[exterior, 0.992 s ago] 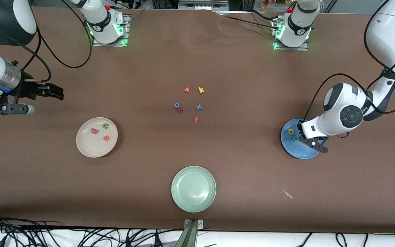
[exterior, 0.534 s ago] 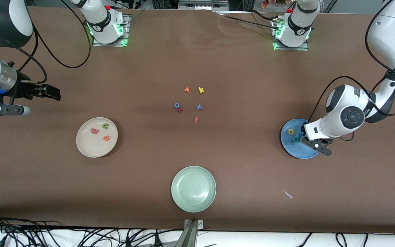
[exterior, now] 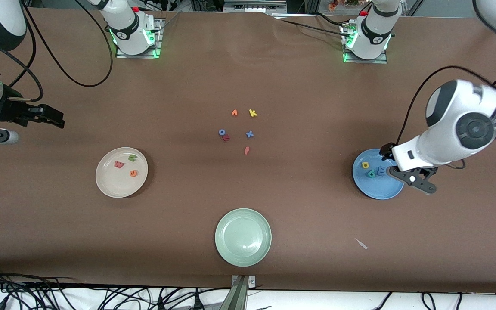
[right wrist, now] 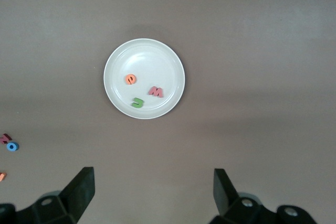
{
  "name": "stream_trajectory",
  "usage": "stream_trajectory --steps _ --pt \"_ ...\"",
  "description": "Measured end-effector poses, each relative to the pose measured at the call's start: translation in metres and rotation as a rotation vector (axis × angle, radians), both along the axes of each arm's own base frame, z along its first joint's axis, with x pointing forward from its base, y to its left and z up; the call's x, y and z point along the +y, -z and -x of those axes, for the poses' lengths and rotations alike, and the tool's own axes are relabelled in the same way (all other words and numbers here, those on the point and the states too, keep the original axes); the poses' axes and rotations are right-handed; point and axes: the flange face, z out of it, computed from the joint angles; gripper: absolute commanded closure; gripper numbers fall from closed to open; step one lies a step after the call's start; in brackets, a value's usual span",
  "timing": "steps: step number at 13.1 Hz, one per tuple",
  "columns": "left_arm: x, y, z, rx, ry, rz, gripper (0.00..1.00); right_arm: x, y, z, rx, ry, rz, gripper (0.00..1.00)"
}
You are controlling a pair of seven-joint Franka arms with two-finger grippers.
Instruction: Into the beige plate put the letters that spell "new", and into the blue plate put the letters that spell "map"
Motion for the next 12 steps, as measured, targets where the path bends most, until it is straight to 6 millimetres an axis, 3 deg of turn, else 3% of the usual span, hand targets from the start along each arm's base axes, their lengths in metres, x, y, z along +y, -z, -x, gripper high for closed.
stream_trajectory --steps 2,4,6,8,10,12 --pt "-0.002 -0.042 0.000 -0.029 -0.078 0.066 0.00 0.004 0.001 0.000 0.001 -0.006 0.000 0.00" --pt "0.015 -0.071 0.004 -0.062 -0.163 0.090 0.00 0.008 0.002 -0.001 0.003 -0.014 -0.001 0.00" --pt "0.022 -0.106 0.017 -0.095 -0.199 0.070 0.00 0.009 0.002 -0.001 0.004 -0.016 -0.001 0.01" --pt "0.017 -0.141 0.039 -0.107 -0.256 0.040 0.00 0.009 0.003 -0.001 0.004 -0.017 -0.001 0.00" --pt "0.013 -0.164 0.058 -0.114 -0.321 0.026 0.00 0.009 0.003 -0.001 0.004 -0.017 -0.001 0.01" --pt "0.012 -0.172 0.075 -0.116 -0.359 0.017 0.00 0.009 0.003 -0.001 0.004 -0.017 -0.001 0.00"
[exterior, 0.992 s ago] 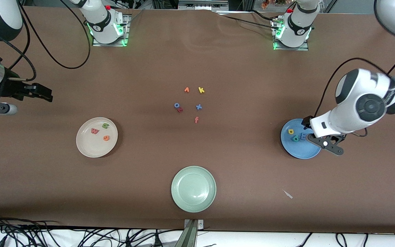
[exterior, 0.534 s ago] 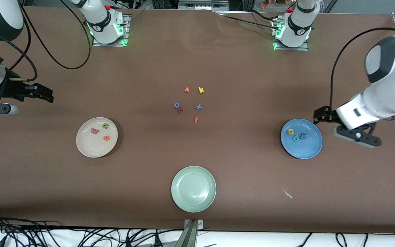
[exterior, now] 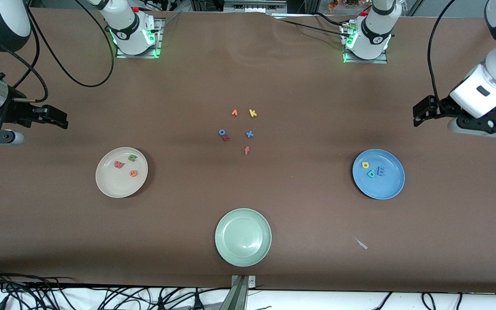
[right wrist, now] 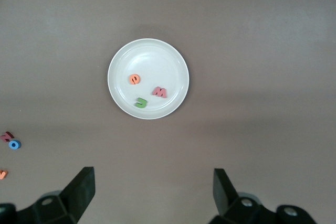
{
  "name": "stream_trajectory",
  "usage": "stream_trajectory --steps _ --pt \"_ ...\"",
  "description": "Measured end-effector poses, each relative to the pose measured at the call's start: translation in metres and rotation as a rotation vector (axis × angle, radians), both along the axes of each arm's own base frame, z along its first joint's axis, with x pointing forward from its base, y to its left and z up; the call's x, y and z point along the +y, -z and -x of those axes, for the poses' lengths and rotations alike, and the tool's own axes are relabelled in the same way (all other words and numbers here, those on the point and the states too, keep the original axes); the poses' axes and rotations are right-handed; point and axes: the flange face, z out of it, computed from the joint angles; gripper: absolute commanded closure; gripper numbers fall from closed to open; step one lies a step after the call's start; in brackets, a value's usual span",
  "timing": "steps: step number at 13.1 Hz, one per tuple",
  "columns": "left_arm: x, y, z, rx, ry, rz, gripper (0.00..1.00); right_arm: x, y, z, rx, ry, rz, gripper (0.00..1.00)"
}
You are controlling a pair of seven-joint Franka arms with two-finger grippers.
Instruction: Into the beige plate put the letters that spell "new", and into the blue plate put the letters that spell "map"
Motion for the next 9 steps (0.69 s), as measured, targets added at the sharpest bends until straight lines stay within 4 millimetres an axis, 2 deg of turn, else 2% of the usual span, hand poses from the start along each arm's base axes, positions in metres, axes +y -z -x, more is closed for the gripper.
stream_trajectory --steps 3,9 --pt "0.0026 -0.0025 0.0136 0.002 -0.016 -0.005 0.00 0.0000 0.0000 0.0000 0.000 0.000 0.000 0.00" --pt "0.0043 -0.0008 0.0162 0.029 -0.032 -0.008 0.00 0.0000 -0.0003 -0.0002 -0.001 0.000 0.000 0.01"
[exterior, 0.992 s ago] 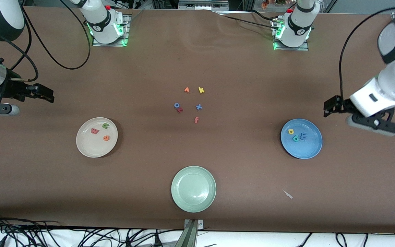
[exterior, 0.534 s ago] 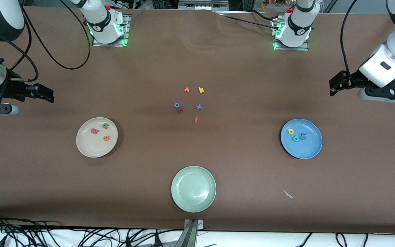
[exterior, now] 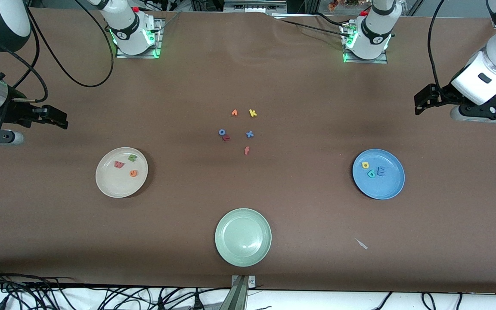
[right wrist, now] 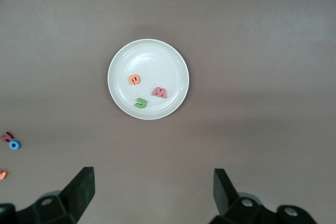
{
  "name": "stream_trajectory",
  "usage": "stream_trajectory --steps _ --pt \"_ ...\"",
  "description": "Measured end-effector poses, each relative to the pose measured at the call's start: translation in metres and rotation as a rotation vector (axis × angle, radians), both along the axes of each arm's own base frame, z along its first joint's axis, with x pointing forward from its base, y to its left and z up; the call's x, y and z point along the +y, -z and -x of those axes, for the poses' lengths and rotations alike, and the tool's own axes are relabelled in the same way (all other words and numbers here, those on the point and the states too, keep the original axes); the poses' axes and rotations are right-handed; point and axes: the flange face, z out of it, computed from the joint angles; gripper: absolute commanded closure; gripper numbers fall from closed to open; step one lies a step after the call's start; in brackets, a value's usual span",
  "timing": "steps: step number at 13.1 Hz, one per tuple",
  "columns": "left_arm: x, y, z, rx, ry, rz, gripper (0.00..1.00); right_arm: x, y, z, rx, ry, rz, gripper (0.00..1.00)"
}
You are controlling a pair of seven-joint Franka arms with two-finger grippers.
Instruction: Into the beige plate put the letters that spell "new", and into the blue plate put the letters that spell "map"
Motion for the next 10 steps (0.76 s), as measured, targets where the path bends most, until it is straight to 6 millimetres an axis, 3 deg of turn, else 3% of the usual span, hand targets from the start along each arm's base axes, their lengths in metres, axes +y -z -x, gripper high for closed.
stream_trajectory --steps 10 --pt "0.0012 -0.0064 0.0024 0.031 -0.004 -0.002 0.00 0.0000 -0.0001 -0.0001 0.000 0.000 0.000 0.00"
